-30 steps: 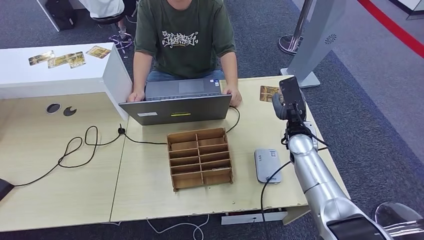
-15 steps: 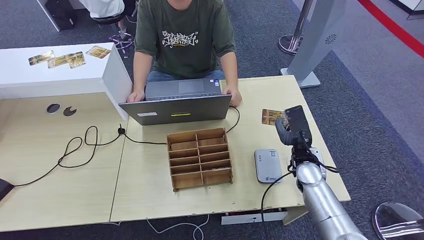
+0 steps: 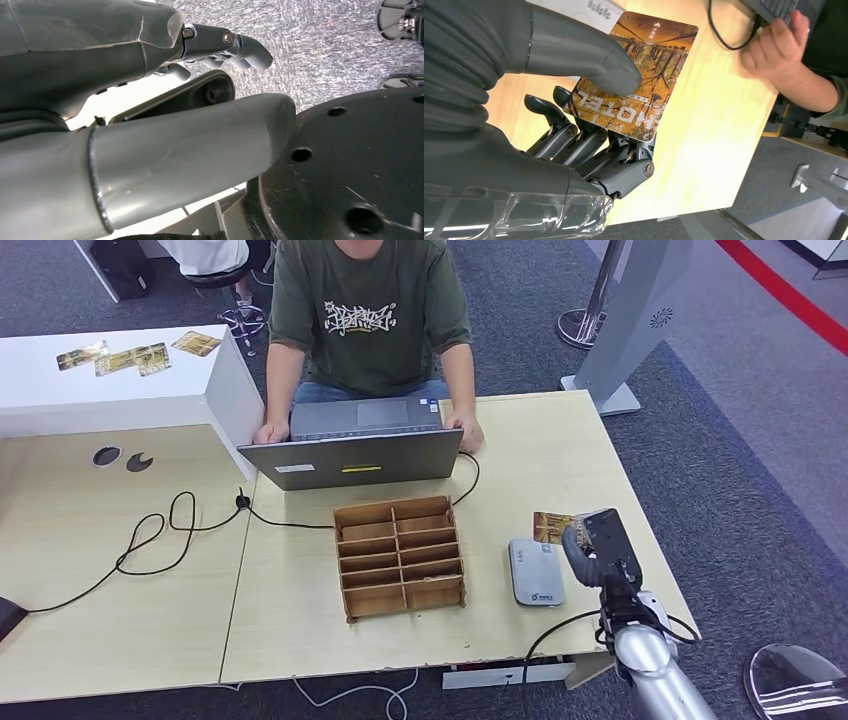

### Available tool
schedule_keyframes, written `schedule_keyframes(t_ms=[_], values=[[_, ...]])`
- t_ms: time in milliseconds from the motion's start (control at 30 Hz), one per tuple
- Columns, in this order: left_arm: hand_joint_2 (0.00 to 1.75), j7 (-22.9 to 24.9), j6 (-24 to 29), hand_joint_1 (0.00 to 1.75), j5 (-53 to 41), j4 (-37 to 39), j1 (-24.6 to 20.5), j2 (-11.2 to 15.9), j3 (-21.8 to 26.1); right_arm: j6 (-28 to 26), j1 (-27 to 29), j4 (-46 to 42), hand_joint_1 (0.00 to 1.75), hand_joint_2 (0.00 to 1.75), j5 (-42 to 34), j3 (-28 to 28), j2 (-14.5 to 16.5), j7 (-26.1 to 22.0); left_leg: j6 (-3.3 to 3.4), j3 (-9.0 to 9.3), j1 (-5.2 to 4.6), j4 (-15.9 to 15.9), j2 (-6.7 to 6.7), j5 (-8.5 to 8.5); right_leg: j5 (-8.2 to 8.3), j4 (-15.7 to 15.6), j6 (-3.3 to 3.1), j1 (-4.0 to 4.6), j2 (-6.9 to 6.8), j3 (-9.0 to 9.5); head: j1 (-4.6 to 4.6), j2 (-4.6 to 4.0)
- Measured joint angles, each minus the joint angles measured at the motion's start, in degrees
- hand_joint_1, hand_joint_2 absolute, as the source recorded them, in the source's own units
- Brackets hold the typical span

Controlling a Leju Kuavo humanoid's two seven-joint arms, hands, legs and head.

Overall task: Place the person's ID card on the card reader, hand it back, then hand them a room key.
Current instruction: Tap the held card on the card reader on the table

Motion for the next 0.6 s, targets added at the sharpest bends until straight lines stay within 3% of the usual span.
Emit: schedule_keyframes(t_ms=[600], values=[[0.0, -0.3, -0.2, 0.0, -0.4, 0.3, 0.3, -0.2, 0.3, 0.9, 6.5, -4.8, 1.75, 1.75, -0.7, -3.3, -3.3, 1.7, 0.05, 0.0, -0.01, 0.0, -0.03, -0.04, -0.02, 0.0, 0.03, 0.0, -0.05, 0.02, 0.0, -0.01]])
